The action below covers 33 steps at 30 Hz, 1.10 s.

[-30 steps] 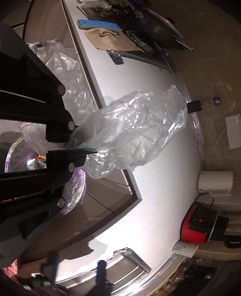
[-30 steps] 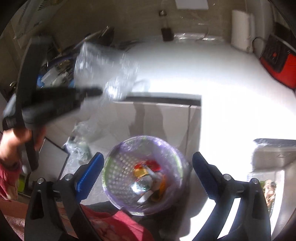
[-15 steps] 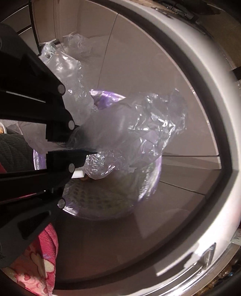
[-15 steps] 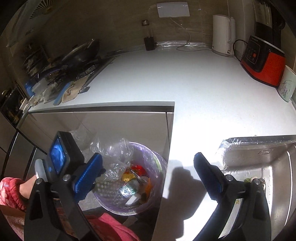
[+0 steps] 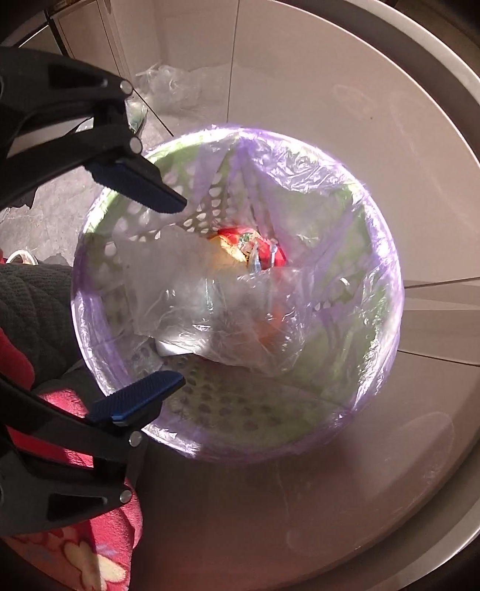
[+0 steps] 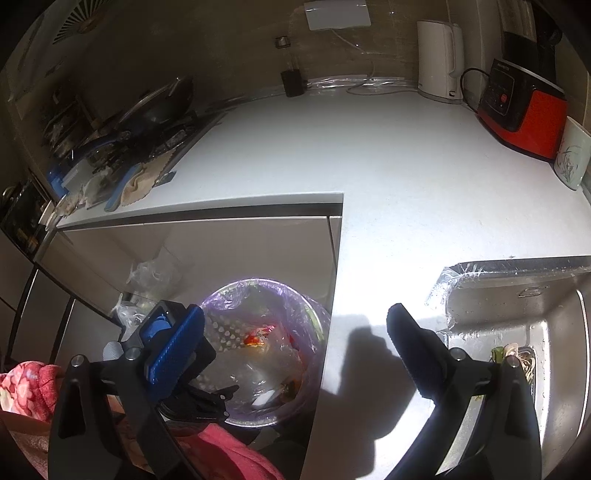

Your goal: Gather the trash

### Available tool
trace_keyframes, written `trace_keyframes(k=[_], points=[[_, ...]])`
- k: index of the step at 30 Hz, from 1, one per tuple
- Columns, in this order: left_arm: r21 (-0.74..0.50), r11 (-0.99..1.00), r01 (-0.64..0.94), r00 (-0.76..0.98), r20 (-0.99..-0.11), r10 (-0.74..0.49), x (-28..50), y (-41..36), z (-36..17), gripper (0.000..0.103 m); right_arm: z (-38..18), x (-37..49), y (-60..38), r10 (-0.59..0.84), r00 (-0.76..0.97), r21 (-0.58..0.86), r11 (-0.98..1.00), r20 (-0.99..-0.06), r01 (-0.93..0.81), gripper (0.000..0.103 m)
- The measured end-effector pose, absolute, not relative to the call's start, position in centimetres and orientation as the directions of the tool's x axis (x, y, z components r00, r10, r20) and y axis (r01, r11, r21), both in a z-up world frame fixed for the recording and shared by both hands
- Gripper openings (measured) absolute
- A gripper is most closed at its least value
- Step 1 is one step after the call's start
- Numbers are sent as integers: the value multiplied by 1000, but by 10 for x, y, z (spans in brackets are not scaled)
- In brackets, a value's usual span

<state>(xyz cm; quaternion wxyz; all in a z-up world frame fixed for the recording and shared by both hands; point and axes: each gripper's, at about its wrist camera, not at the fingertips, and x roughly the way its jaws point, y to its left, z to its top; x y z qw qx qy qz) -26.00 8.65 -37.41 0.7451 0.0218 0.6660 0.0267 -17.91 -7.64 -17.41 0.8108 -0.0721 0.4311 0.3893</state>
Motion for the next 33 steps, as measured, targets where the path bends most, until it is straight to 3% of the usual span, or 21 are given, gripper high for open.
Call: trace_keyframes(k=[5,10,15,21,25,33], points=[[86,996,-34,153,-984,90,-257,85,-354,84,-170,-178,-80,573,337,228,696,-747,-681,98],[143,987,-78,305,-939,160,-246,83,-285,85,-145,-173,-87,585,387,222,711,-713,-667,98],[220,960,-172,530,-801,279,-239,80,-173,96,-88,-177,-94,597,490,162,724,-635,-671,101],[71,953,-296,701,-661,267,-246,86,-56,96,-17,-186,-116,521,661,76,812,-539,-578,101],[128,916,-380,737,-557,384,-257,76,1,96,23,-190,-139,469,732,84,864,-494,-497,101],[178,912,-369,798,-442,409,-282,46,60,96,66,-216,-173,424,802,118,902,-421,-415,101]])
